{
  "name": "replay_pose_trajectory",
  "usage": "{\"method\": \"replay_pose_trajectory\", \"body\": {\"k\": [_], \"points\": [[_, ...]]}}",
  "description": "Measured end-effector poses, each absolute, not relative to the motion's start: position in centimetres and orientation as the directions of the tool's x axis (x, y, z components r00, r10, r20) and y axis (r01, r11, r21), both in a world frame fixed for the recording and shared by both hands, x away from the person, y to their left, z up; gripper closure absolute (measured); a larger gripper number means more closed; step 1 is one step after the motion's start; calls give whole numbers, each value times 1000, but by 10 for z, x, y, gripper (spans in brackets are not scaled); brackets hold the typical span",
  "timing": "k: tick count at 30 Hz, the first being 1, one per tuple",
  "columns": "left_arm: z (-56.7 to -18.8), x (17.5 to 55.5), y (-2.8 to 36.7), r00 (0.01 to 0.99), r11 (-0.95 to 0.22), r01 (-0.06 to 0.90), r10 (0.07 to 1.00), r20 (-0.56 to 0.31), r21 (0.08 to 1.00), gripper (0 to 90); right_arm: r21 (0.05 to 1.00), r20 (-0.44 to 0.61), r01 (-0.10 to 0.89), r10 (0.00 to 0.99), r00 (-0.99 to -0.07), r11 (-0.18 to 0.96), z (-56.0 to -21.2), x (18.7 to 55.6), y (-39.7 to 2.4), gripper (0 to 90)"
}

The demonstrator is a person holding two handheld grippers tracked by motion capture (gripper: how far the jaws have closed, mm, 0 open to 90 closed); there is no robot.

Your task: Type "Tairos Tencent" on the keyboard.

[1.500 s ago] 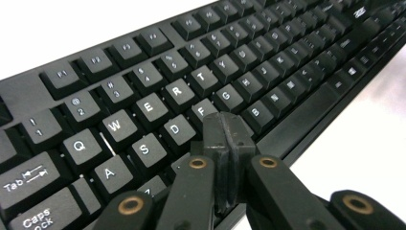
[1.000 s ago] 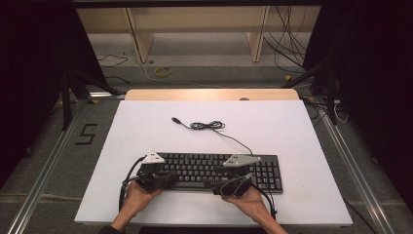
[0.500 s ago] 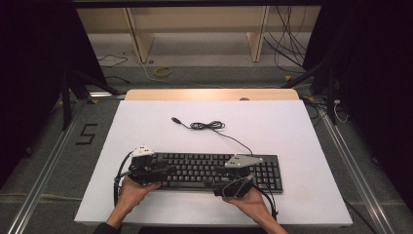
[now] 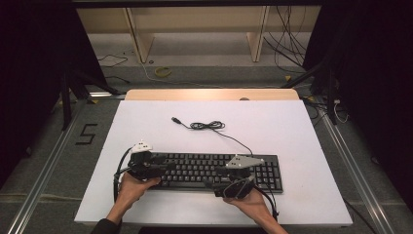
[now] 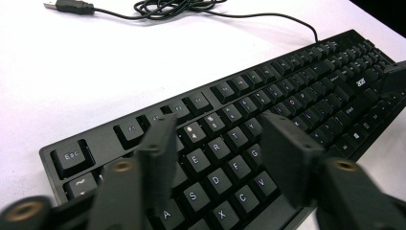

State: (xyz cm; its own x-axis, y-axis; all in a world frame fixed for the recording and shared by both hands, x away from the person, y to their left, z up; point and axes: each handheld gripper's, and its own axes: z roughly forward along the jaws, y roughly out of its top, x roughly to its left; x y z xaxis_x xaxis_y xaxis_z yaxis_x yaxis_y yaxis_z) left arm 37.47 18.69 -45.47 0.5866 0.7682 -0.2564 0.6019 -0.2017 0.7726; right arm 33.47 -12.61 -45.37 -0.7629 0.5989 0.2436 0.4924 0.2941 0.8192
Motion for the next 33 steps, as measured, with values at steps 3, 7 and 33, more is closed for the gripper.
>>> {"method": "replay_pose_trajectory", "body": {"k": [3,7,33], "points": [[-455,376,187,590,-213,598,769,-245,773,586,819,244,493,600,-762,293,-454,334,-127,345],[-456,378,186,592,-234,598,774,-225,766,712,821,243,491,599,-763,293,-454,334,-127,345],[-466,390,178,580,-277,641,786,-215,716,890,826,234,480,595,-769,296,-455,330,-126,299]]}}
